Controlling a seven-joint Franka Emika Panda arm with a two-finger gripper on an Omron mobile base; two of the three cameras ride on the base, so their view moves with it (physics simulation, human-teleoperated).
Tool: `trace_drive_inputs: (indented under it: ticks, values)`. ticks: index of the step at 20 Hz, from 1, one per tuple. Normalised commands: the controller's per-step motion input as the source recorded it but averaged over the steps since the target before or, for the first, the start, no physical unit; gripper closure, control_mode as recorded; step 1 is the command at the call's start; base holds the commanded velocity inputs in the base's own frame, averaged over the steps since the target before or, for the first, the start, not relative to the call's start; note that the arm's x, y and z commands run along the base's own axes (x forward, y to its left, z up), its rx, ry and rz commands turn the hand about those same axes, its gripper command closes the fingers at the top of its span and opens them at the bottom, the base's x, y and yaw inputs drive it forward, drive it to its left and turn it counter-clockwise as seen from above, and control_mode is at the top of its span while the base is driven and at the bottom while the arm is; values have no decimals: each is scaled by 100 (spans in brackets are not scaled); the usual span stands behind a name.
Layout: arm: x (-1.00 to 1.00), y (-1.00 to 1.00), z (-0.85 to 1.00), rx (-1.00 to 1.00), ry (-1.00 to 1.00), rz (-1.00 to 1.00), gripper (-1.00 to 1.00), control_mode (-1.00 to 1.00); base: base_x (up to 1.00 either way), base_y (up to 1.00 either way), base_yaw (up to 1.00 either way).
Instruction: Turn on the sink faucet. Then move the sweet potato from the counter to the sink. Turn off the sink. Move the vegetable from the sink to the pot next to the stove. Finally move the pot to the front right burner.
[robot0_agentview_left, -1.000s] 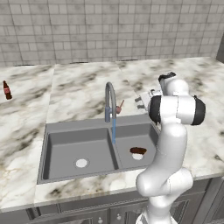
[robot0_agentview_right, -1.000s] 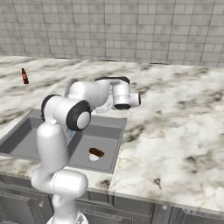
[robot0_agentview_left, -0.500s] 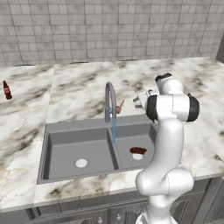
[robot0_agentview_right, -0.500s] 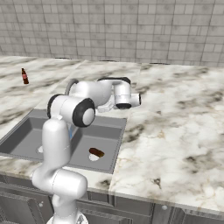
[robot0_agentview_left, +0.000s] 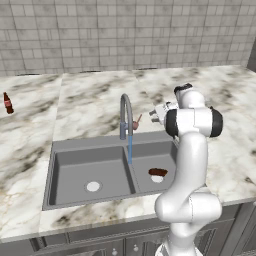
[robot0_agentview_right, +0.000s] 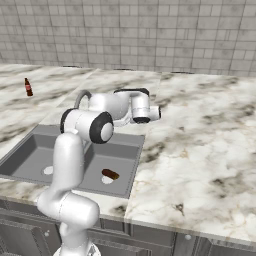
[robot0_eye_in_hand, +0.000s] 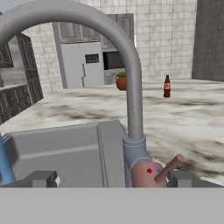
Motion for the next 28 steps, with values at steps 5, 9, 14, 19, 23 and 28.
trace_drive_inputs:
  ticks: [5,9,14,19,23,28]
  values:
    - [27,3,-11,0,0,0,-100,-100,0,0,0]
    - [25,3,-10,0,0,0,-100,-100,0,0,0]
    - [25,2,-9,0,0,0,-100,-100,0,0,0]
    - [26,2,-8,0,0,0,-100,-100,0,0,0]
    - [25,3,-9,0,0,0,-100,-100,0,0,0]
    - [23,3,-9,0,0,0,-100,-100,0,0,0]
